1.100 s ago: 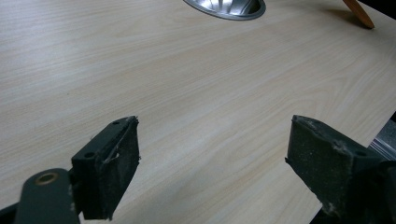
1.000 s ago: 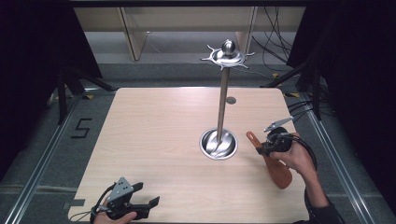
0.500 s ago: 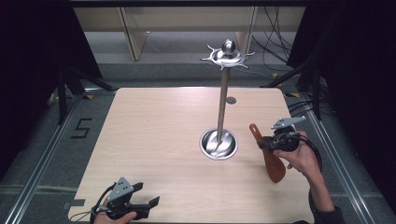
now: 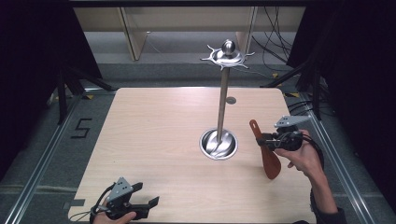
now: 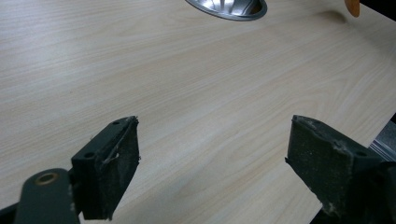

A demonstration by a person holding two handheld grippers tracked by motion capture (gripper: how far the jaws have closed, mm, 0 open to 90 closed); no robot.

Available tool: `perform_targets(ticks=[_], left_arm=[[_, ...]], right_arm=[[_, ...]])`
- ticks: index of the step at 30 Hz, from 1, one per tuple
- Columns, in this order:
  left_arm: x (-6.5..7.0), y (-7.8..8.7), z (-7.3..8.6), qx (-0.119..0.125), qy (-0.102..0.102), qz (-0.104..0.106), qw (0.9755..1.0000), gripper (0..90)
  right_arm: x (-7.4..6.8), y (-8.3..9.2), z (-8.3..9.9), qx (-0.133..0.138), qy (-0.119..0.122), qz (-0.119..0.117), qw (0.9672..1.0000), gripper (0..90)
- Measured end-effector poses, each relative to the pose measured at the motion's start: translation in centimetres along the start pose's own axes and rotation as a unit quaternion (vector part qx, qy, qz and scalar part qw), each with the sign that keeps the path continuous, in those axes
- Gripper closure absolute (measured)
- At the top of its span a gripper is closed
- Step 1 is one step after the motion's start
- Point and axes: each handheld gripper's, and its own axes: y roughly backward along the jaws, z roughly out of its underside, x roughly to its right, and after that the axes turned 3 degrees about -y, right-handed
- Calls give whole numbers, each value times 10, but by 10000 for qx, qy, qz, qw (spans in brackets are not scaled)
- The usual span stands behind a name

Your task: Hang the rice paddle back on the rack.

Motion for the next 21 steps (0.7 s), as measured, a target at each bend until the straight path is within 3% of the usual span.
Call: perform_targets(ticks=[2, 5, 21], left_arm=[[0, 0, 0, -2, -6, 2, 10000, 163], [0, 0, 0, -8, 8, 1, 10000, 164], [0, 0, 1, -27, -16, -9, 10000, 163]], right_arm=[[1, 2, -2, 141, 111, 63, 9998, 671], [-1, 5, -5, 239, 122, -12, 9996, 671], [-3, 28, -27, 848, 108, 68, 9963, 671]])
